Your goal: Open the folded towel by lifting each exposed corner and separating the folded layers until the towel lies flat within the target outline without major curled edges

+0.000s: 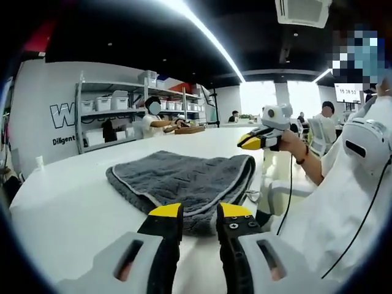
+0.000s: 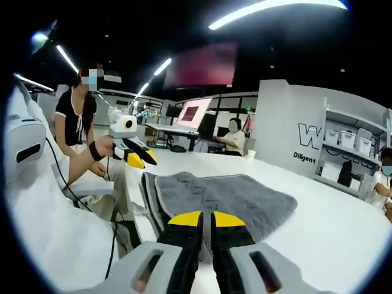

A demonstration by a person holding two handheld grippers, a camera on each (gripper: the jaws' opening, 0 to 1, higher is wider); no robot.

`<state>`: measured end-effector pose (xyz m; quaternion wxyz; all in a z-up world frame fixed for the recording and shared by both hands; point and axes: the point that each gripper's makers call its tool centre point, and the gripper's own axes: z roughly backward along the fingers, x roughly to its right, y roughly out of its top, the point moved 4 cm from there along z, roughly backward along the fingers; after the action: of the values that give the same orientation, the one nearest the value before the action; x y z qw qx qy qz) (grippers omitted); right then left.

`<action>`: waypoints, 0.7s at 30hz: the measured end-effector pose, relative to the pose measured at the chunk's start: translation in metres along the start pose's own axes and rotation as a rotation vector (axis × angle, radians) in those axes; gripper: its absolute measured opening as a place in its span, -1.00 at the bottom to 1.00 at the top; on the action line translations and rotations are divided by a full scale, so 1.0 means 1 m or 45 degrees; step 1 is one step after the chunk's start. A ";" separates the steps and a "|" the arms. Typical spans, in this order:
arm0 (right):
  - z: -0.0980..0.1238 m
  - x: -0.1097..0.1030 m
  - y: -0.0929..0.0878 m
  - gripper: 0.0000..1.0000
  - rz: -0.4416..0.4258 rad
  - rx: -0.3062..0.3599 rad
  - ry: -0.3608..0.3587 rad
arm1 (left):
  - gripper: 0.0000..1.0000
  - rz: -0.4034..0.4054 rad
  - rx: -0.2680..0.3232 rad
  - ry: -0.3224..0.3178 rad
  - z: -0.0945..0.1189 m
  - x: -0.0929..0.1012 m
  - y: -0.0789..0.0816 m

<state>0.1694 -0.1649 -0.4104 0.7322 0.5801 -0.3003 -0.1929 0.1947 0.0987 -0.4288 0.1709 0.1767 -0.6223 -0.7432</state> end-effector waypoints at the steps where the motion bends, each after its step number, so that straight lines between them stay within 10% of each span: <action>1: -0.001 -0.001 0.001 -1.00 0.003 0.005 0.005 | -0.59 -0.002 0.001 -0.001 0.000 0.000 0.000; 21: -0.027 -0.031 0.006 -0.94 0.109 -0.045 0.099 | -0.52 0.098 0.032 0.028 -0.007 -0.019 0.004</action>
<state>0.1642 -0.1237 -0.4149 0.7611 0.5607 -0.2926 -0.1439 0.2148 0.1007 -0.4248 0.2038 0.1630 -0.6359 -0.7263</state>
